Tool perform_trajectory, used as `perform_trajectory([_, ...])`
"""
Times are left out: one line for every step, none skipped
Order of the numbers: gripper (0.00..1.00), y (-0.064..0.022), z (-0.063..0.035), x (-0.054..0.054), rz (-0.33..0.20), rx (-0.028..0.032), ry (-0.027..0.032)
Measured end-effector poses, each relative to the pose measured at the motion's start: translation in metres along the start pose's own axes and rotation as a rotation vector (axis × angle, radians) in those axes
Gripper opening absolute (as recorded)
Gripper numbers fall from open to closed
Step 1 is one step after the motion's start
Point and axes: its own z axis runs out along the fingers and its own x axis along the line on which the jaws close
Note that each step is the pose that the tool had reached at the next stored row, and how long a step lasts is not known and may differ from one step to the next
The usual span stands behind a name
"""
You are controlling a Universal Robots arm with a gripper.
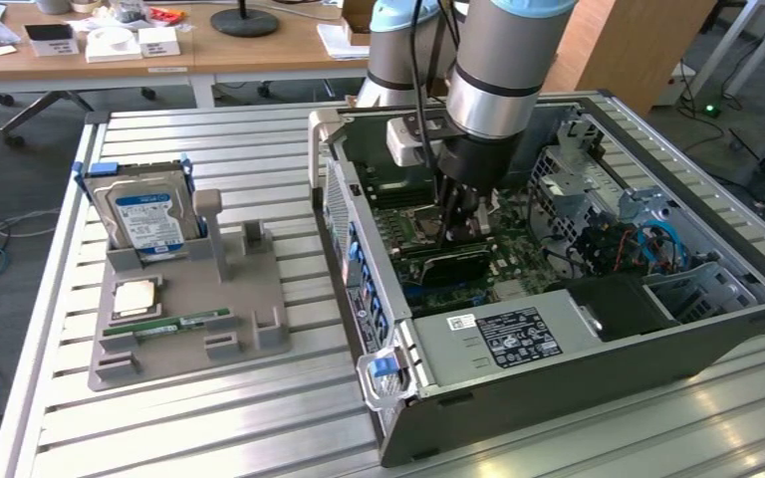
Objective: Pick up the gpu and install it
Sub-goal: 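Press down on the gpu until it lock into place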
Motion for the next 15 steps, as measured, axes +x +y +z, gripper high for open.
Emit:
perform_trajectory([0.11, 0.0000, 0.0000, 0.0000, 0.004, 0.0000, 0.0002])
perform_trajectory([0.11, 0.0000, 0.0000, 0.0000, 0.004, 0.0001, 0.0002])
perform_trajectory([0.11, 0.0000, 0.0001, 0.0000, 0.005, 0.0000, 0.0003])
perform_trajectory([0.11, 0.0000, 0.0008, 0.0000, 0.005, 0.0004, -0.0002])
perform_trajectory([0.11, 0.0001, 0.0016, 0.0000, 0.007, 0.0004, -0.0002])
perform_trajectory([0.11, 0.0002, 0.0026, 0.0001, 0.008, 0.0004, 0.0001])
perform_trajectory([0.11, 0.0003, 0.0036, 0.0001, 0.010, 0.0003, 0.0002])
perform_trajectory([0.11, 0.0004, 0.0044, 0.0001, 0.011, 0.0004, 0.0002])
perform_trajectory([0.11, 0.0005, 0.0050, 0.0002, 0.012, 0.0004, 0.0002])
perform_trajectory([0.11, 0.0005, 0.0054, 0.0002, 0.012, 0.0004, 0.0003])
perform_trajectory([0.11, 0.0005, 0.0060, 0.0002, 0.013, 0.0005, 0.0003])
perform_trajectory([0.11, 0.0005, 0.0067, 0.0002, 0.014, 0.0005, 0.0002])
perform_trajectory([0.11, 0.0006, 0.0076, 0.0003, 0.014, 0.0005, 0.0003])
perform_trajectory([0.11, 0.0006, 0.0083, 0.0003, 0.015, 0.0005, 0.0003])
perform_trajectory([0.11, 0.0006, 0.0089, 0.0003, 0.016, 0.0006, 0.0003])
